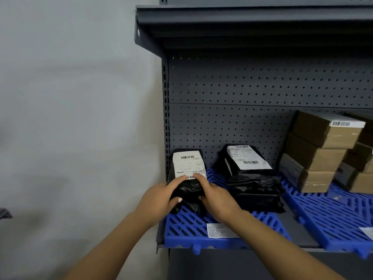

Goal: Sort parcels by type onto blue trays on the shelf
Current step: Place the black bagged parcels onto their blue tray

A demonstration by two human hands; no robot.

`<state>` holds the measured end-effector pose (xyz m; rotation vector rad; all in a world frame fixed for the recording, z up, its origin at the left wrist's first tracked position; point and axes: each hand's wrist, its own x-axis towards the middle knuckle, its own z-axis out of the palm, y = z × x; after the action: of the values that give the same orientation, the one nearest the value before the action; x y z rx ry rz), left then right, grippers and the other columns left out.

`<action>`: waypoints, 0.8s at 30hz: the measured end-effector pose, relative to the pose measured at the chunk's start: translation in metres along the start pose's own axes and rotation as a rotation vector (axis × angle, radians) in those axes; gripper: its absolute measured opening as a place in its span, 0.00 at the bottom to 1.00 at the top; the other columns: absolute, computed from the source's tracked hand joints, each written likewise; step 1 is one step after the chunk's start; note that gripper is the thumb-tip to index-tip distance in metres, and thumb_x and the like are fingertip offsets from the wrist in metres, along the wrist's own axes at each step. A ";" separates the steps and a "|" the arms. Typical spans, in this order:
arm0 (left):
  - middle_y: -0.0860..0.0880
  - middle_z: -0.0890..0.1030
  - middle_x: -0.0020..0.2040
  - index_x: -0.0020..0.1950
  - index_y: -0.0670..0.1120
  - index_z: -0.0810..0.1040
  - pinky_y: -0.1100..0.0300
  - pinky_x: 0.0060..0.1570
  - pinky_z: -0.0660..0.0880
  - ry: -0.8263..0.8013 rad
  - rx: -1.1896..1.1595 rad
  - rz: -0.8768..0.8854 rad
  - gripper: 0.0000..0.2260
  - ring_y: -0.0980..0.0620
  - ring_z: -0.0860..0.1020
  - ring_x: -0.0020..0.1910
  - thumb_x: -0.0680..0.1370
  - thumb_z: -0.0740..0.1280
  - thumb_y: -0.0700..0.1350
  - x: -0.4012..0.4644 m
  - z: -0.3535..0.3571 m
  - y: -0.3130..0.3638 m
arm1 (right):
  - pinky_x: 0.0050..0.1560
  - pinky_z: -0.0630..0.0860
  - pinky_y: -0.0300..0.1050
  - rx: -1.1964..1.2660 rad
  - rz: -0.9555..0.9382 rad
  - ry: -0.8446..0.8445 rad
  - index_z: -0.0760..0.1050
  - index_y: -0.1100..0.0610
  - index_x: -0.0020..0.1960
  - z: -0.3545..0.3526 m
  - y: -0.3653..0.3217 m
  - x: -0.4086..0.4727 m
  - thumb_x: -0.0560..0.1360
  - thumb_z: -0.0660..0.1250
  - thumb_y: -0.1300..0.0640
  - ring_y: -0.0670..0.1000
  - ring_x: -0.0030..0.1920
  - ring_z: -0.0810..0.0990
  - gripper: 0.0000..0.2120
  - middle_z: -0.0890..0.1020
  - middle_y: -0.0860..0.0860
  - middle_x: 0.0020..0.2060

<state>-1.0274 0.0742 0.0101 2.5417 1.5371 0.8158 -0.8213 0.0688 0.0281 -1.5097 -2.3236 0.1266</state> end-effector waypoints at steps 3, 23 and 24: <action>0.50 0.78 0.57 0.74 0.64 0.54 0.56 0.52 0.75 -0.024 -0.054 -0.004 0.29 0.53 0.77 0.52 0.78 0.65 0.50 0.003 -0.002 0.000 | 0.43 0.75 0.51 -0.001 0.013 -0.037 0.41 0.42 0.75 0.002 0.004 0.006 0.79 0.59 0.58 0.57 0.45 0.77 0.34 0.77 0.58 0.52; 0.51 0.77 0.61 0.72 0.58 0.62 0.62 0.53 0.74 -0.048 -0.145 -0.011 0.21 0.54 0.77 0.55 0.81 0.60 0.43 0.009 -0.008 0.001 | 0.46 0.74 0.46 0.258 -0.022 -0.104 0.47 0.41 0.74 -0.002 0.015 0.011 0.77 0.61 0.62 0.54 0.47 0.78 0.35 0.79 0.57 0.51; 0.51 0.78 0.61 0.72 0.58 0.62 0.61 0.52 0.75 -0.059 -0.136 -0.015 0.21 0.53 0.77 0.54 0.81 0.60 0.43 0.010 -0.009 0.001 | 0.45 0.74 0.46 0.242 -0.019 -0.109 0.46 0.42 0.74 -0.003 0.015 0.011 0.77 0.61 0.63 0.54 0.46 0.78 0.35 0.79 0.57 0.50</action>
<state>-1.0272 0.0797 0.0226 2.4327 1.4304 0.8066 -0.8117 0.0845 0.0295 -1.3910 -2.3068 0.4787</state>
